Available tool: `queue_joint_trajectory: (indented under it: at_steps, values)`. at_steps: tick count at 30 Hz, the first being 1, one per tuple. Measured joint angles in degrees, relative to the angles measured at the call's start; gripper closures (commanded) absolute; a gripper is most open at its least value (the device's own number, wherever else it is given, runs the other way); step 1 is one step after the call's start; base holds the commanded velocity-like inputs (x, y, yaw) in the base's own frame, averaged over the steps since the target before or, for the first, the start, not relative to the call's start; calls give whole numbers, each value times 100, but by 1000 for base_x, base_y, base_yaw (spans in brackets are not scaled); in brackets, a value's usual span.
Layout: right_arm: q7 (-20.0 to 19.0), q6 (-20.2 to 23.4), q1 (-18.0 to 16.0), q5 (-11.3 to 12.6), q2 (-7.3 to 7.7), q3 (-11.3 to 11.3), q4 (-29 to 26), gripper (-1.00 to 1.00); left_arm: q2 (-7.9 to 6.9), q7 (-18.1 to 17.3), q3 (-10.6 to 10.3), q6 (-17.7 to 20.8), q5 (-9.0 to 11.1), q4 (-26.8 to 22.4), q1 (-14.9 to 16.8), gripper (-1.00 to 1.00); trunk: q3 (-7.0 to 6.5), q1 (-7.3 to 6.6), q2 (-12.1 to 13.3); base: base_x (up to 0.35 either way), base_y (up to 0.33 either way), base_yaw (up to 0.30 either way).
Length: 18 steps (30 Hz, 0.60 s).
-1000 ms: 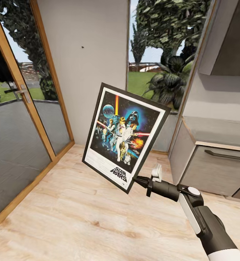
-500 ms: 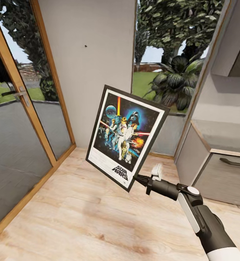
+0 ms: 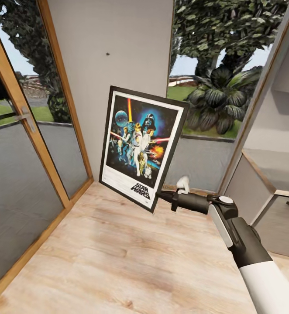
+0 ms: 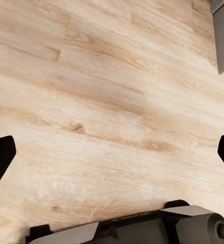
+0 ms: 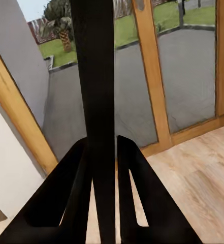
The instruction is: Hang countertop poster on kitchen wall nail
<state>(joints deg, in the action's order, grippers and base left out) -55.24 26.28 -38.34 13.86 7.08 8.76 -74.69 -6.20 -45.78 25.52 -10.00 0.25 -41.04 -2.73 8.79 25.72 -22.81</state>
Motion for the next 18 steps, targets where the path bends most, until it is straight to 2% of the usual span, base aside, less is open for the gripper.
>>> queue_joint_trajectory:
  at_steps: [2,3,5,9,18]
  values:
    - [-6,73,-235,-87,0,117,-1,100,-2,0,0,-2,0,1,0,-100,0,0,0,307,197,0]
    - [-10,278,-445,-124,0,186,-2,100,-3,0,0,-3,-1,-2,0,-100,-1,0,0,307,196,0]
    - [-12,519,-612,-158,0,226,-1,100,-4,0,0,-3,0,-5,0,-100,0,0,0,307,195,0]
    - [-9,704,-770,-176,0,249,-1,100,-4,0,-2,-3,0,-7,0,-100,0,0,0,307,192,0]
    - [-18,930,-1352,-175,9,272,19,100,-5,0,-1,-3,0,-8,-1,-100,0,0,0,307,191,0]
